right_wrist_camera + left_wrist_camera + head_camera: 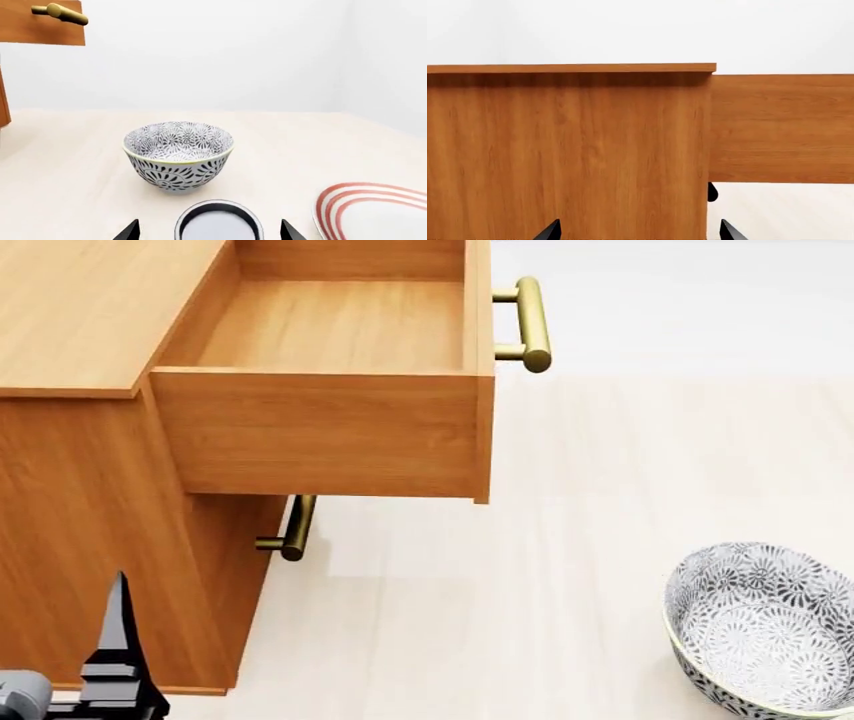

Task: Put the ketchup in the top drawer of the cabinet.

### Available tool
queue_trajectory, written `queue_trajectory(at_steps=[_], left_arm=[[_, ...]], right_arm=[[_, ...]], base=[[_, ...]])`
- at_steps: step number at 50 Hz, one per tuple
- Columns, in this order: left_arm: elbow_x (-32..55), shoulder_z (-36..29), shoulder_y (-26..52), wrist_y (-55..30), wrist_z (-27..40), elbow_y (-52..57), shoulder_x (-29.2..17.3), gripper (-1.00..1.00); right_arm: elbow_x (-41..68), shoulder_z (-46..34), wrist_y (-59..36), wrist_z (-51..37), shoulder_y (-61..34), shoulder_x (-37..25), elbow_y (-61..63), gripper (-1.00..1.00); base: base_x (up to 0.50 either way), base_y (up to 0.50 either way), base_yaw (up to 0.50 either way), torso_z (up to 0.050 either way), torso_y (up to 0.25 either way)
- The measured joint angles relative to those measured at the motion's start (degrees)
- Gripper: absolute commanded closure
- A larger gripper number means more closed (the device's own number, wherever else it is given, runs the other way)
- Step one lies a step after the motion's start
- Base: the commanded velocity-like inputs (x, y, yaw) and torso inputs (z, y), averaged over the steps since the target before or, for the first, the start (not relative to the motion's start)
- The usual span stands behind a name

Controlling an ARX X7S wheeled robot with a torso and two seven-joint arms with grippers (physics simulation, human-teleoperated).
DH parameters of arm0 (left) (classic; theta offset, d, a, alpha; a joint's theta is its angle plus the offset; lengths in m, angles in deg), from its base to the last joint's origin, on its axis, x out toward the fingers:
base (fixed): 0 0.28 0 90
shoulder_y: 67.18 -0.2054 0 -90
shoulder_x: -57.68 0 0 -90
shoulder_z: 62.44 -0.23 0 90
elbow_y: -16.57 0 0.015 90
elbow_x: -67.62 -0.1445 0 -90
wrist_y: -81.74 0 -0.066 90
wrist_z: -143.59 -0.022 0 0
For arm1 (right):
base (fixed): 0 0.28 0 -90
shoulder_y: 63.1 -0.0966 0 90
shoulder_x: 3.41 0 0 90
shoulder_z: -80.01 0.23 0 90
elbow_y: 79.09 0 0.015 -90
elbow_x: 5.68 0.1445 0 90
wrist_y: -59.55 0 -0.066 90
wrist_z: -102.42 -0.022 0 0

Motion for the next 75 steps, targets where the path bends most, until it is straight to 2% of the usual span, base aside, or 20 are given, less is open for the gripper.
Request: queue_trajectory(at_steps=[22, 75], left_arm=[[0.7, -0.4, 0.1, 1.0, 0.4, -1.4, -0.4, -1.0], [2.0, -1.5, 1.1, 1.9, 1.3, -3.5, -1.2, -1.0]], right_arm=[[-2.2, -0.3, 1.6, -0.6, -1.9, 0.4, -5.8, -1.0], [-3.6, -3.8, -0.4, -3.1, -8.2, -0.9, -10.3, -1.0]], base=[[0.0, 0.0, 0.0, 0.0, 0.0], [0.0, 0.0, 0.0, 0.0, 0.0]])
